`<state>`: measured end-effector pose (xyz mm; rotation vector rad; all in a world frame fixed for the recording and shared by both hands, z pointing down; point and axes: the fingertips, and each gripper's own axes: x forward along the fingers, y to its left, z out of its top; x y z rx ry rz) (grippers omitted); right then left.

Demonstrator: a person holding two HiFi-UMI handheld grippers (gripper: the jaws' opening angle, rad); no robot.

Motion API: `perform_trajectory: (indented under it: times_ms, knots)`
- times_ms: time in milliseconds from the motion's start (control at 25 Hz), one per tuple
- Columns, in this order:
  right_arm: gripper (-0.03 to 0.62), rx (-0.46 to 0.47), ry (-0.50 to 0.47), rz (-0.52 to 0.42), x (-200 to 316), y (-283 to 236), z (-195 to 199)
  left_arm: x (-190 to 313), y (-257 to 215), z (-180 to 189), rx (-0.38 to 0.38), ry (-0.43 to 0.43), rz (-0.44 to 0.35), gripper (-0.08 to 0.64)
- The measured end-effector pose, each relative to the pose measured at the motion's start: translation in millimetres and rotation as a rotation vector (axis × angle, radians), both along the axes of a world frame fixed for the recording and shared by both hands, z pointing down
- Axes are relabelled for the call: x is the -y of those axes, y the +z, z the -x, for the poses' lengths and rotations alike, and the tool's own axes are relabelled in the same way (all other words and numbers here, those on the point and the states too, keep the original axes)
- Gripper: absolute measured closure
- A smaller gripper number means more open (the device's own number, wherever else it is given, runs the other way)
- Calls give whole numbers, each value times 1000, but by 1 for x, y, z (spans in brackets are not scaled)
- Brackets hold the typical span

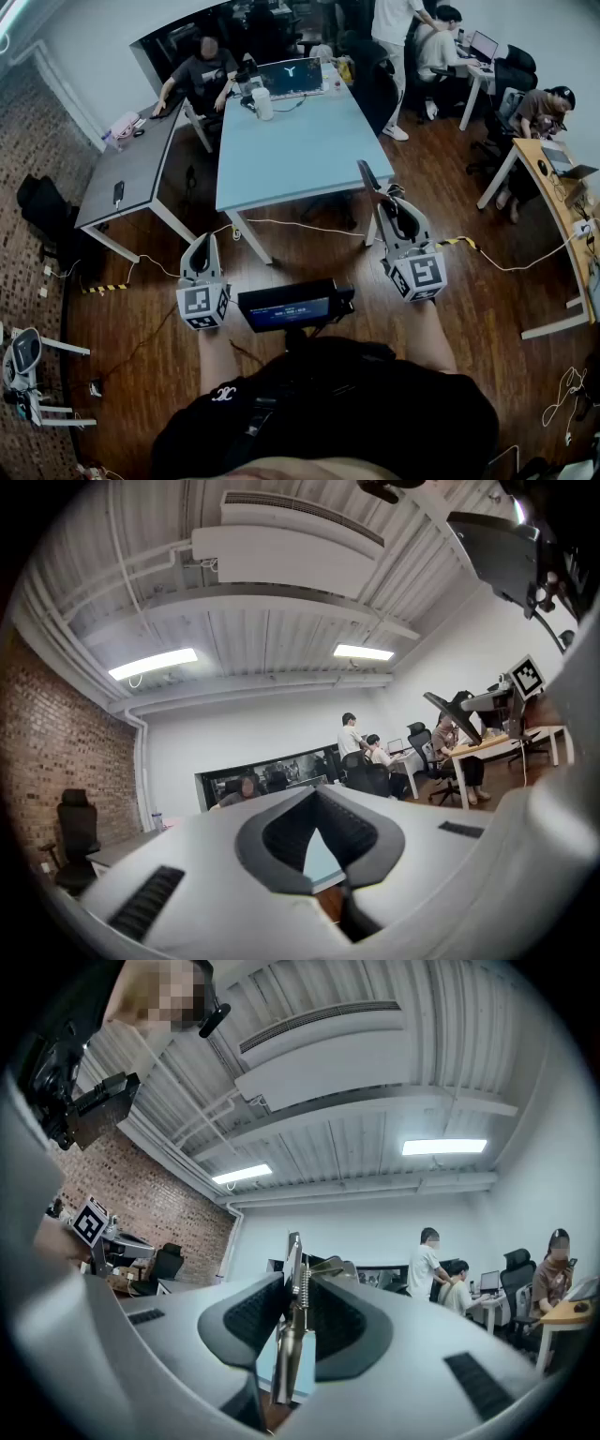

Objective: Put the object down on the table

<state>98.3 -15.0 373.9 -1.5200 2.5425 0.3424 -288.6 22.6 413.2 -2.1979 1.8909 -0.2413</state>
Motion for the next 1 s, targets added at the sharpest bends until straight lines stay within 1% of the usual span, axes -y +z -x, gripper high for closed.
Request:
perform_trajectory:
  times_ms: [160, 240, 400, 560, 640, 720, 840, 1000]
  knots:
    - [503, -3, 2, 2, 4, 5, 19, 11, 3, 23, -14, -5, -4, 554]
    - [503, -15, 4, 7, 4, 10, 24, 14, 5, 28, -25, -2, 3, 555]
    - [503, -21, 28, 38, 6, 23, 18, 22, 12, 22, -26, 24, 16, 554]
    - [504, -37, 31, 51, 17, 36, 16, 34, 20, 19, -29, 22, 26, 554]
    - [503, -27, 31, 50, 25, 40, 13, 41, 28, 14, -21, 24, 39, 555]
    - [503, -8, 29, 46, 40, 42, 11, 54, 33, 9, -17, 28, 48, 554]
    - [503, 2, 18, 43, 77, 47, 12, 85, 34, 0, -11, 33, 45, 554]
    - [503, 12, -4, 39, 139, 50, 6, 144, 33, -14, 2, 38, 43, 555]
